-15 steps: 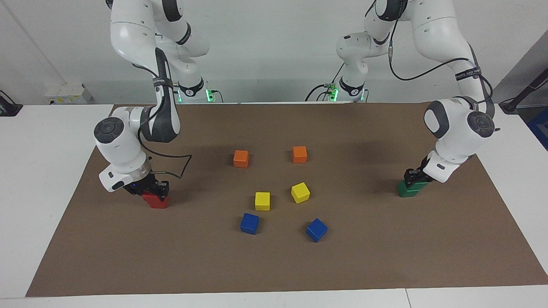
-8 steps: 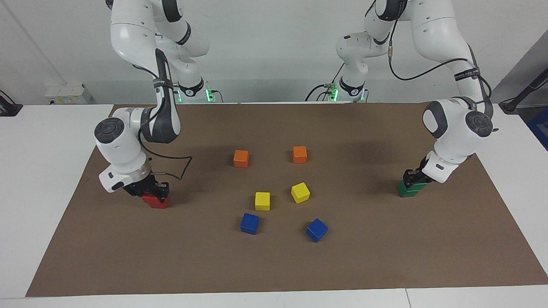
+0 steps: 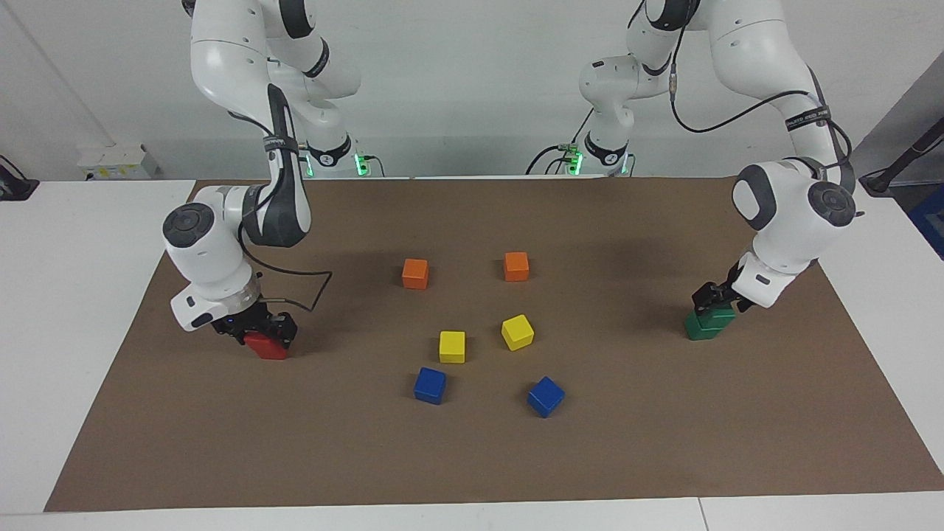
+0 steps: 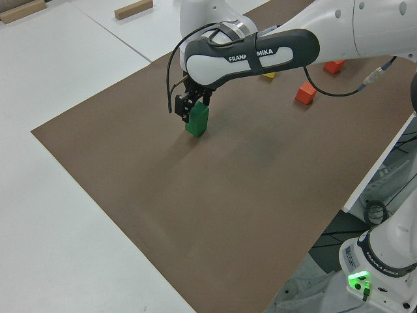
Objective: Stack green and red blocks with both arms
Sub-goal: 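Open the left gripper and withdraw while the right gripper opens and withdraws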
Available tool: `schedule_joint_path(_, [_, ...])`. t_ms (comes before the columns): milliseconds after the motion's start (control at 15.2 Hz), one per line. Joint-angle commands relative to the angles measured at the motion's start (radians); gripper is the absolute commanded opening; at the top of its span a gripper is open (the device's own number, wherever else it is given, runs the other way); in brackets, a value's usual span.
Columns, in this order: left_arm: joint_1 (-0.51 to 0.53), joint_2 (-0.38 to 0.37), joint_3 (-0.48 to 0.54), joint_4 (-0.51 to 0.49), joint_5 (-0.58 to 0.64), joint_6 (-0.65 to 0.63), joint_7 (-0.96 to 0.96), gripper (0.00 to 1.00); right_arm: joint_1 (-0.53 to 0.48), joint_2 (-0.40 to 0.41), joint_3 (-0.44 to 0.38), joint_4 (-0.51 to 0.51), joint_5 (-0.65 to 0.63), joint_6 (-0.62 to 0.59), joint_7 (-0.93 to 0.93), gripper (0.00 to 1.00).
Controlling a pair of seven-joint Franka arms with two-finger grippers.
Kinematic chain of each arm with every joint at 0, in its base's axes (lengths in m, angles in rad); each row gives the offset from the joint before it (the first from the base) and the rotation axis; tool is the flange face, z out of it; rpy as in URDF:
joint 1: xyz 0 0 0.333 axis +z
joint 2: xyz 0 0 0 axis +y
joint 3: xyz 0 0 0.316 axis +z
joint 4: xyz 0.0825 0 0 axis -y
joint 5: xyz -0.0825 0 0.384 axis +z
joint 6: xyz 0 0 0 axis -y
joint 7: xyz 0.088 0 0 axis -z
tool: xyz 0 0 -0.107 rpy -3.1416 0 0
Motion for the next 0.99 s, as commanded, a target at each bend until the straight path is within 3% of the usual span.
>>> schedule_joint_path(0, [0.024,-0.09,-0.002,0.018,-0.01,-0.132,-0.006,1.0,-0.008,-0.004,0.009,0.001,0.01,0.008,0.013,1.0])
schedule_joint_path(197, [0.013,-0.111,-0.002,0.098,-0.01,-0.239,-0.028,1.0,-0.004,-0.021,0.009,0.029,0.008,-0.04,0.014,1.0])
schedule_joint_path(526, [0.004,-0.113,-0.011,0.194,-0.012,-0.374,-0.068,1.0,0.005,-0.08,0.012,0.243,0.002,-0.381,0.008,1.0])
schedule_joint_path(920, [-0.001,-0.153,-0.013,0.191,-0.024,-0.423,-0.095,1.0,0.005,-0.255,0.014,0.256,0.005,-0.572,-0.092,1.0])
